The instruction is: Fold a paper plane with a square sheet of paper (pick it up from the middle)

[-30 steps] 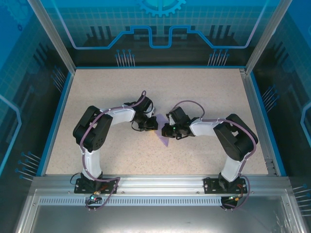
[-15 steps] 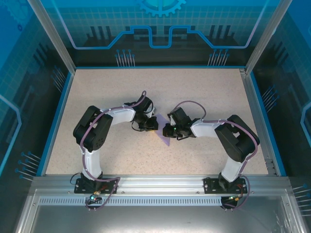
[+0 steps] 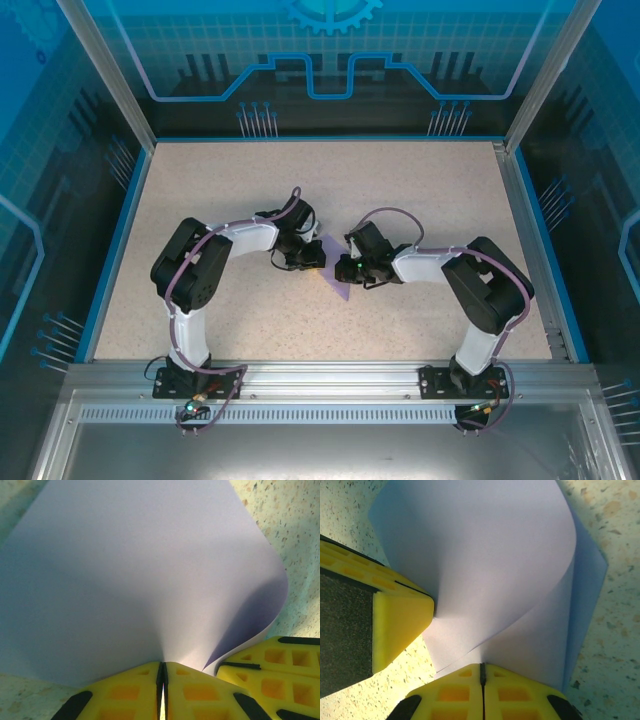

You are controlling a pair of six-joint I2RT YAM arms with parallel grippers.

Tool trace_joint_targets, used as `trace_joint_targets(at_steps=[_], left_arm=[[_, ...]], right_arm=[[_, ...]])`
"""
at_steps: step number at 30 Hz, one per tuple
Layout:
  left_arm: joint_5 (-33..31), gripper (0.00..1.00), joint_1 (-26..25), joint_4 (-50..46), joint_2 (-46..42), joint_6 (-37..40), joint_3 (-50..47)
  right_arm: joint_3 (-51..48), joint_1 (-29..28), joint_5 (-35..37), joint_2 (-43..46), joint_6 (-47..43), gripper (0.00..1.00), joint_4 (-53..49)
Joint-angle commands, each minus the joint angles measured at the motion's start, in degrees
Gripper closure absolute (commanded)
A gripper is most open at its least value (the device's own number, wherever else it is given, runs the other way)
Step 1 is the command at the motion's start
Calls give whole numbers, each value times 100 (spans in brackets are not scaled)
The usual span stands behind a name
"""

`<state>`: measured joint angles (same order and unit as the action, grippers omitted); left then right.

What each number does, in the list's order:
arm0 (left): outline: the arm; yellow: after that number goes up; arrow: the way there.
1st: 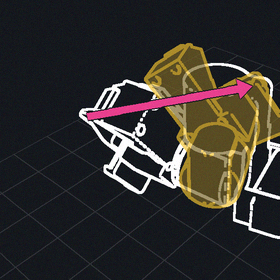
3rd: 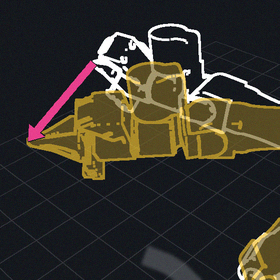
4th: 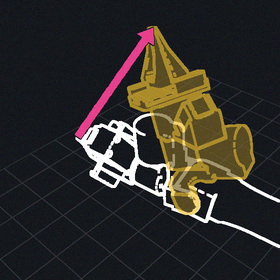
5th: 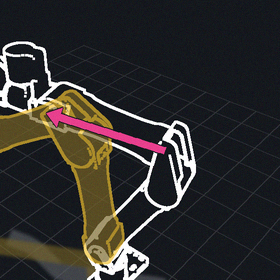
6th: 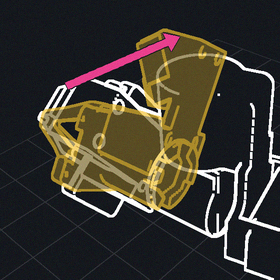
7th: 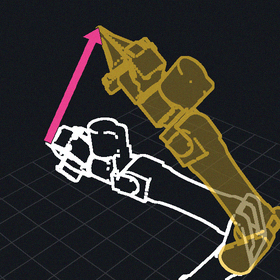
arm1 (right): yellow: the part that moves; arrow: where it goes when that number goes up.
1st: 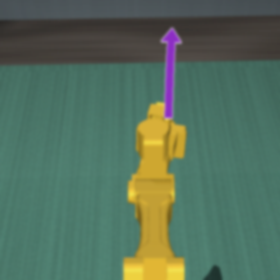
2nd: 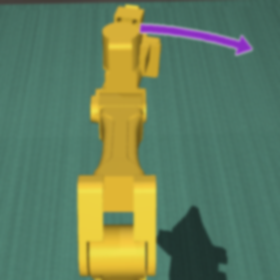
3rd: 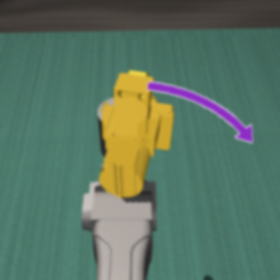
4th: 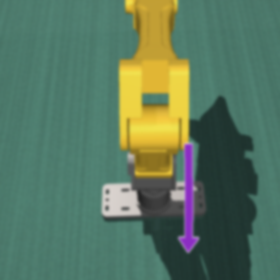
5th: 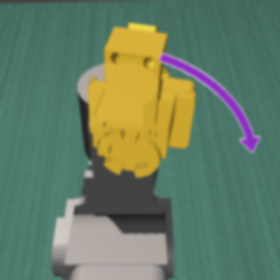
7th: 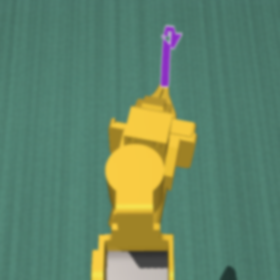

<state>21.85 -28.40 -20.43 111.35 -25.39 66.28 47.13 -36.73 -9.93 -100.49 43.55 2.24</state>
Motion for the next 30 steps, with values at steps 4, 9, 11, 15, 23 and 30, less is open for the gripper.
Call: trace_joint_targets(at_steps=[4, 9, 11, 15, 23, 30], left_arm=[[197, 87, -133, -125, 177, -6, -150], [214, 87, -140, -106, 167, -23, -159], [222, 87, -139, -100, 159, -28, -168], [238, 87, -149, -91, 153, -41, -162], [223, 87, -150, -138, 124, -7, -145], [196, 84, -153, -199, -49, 0, -54]], right_arm=[[-129, -69, 194, -60, 74, 94, 194], [-153, -71, 176, -28, 109, 94, 310], [-169, -70, 148, -37, 114, 94, 353], [-169, -72, 105, -99, 137, 94, 398], [-171, -71, 146, -137, 53, 94, 312], [-205, -71, 207, -148, -38, 95, 172]])
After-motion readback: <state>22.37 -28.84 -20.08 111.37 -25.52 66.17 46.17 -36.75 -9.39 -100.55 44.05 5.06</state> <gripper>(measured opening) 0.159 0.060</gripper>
